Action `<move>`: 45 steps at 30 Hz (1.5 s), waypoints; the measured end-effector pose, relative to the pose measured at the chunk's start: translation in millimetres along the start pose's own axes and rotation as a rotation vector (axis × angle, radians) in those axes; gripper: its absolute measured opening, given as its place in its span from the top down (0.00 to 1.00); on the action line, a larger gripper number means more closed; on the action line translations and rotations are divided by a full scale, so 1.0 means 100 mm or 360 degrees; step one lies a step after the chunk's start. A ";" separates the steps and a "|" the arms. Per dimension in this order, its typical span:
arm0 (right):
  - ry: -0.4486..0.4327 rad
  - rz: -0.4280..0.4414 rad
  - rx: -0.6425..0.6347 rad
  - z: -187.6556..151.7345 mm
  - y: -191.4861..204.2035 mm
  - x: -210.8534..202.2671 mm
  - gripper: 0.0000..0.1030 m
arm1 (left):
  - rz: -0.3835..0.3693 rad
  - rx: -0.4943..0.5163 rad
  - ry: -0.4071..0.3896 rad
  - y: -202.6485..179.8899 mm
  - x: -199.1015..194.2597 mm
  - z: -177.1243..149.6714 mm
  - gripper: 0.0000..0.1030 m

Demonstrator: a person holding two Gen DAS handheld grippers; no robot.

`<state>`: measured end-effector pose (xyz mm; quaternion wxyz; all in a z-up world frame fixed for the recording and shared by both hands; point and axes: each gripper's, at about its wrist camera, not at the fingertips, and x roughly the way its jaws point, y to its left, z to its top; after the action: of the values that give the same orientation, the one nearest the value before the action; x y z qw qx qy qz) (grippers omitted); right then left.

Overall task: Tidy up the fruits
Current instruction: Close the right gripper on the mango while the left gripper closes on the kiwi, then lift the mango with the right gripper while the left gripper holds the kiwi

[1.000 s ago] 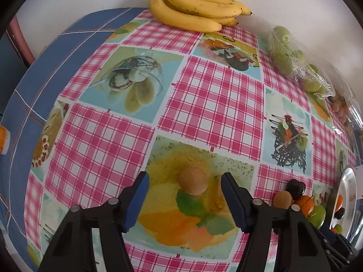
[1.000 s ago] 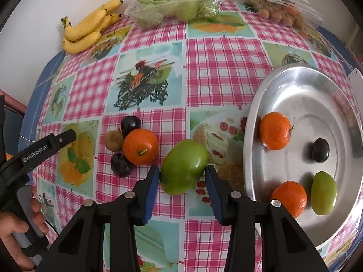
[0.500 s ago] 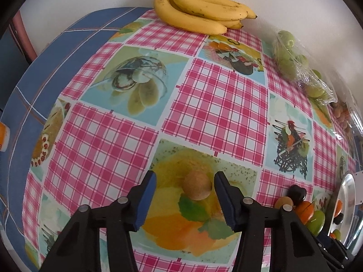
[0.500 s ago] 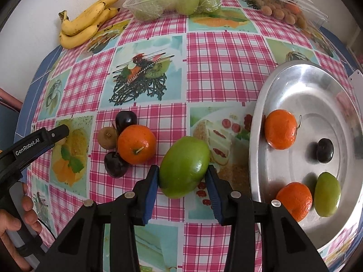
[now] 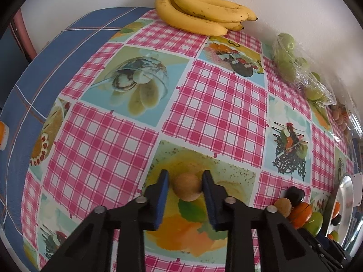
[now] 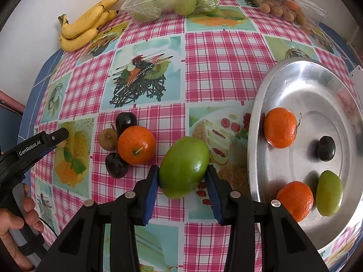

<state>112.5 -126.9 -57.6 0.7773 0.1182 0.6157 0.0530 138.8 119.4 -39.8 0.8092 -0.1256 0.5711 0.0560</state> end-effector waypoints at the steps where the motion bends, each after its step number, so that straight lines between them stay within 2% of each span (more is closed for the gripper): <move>1: 0.0000 0.0002 0.0001 0.00 0.00 0.00 0.59 | -0.0003 -0.0002 0.0004 0.00 0.00 0.00 0.73; 23: -0.0020 0.0058 0.0005 -0.03 -0.05 -0.13 0.62 | -0.0098 0.0002 -0.0085 -0.08 -0.37 0.05 0.73; 28: -0.0003 0.0068 -0.0015 -0.05 -0.07 -0.17 0.62 | -0.0099 0.0031 -0.0035 -0.13 -0.35 0.01 0.73; 33: 0.0032 0.0055 -0.0057 -0.11 -0.03 -0.16 0.62 | -0.0191 0.0016 0.0039 -0.19 -0.28 -0.04 0.73; 39: 0.0013 0.0100 -0.0063 -0.15 -0.01 -0.24 0.63 | -0.0233 0.0049 0.0030 -0.29 -0.35 -0.06 0.73; 40: 0.0000 0.0102 -0.0068 -0.15 -0.01 -0.27 0.64 | -0.0239 0.0053 0.0027 -0.30 -0.36 -0.06 0.73; 41: -0.0014 0.0106 -0.0074 -0.15 -0.01 -0.31 0.70 | -0.0243 0.0060 0.0021 -0.31 -0.38 -0.06 0.73; 42: -0.0019 0.0118 -0.0076 -0.15 -0.01 -0.32 0.86 | -0.0245 0.0064 0.0018 -0.32 -0.39 -0.06 0.73; 45: -0.0034 0.0141 -0.0075 -0.13 -0.01 -0.36 0.88 | -0.0245 0.0086 0.0007 -0.35 -0.42 -0.07 0.73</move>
<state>90.9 -134.8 -26.3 0.7832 0.1275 0.6001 0.1007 126.4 86.0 2.1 0.8130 -0.1473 0.5630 -0.0221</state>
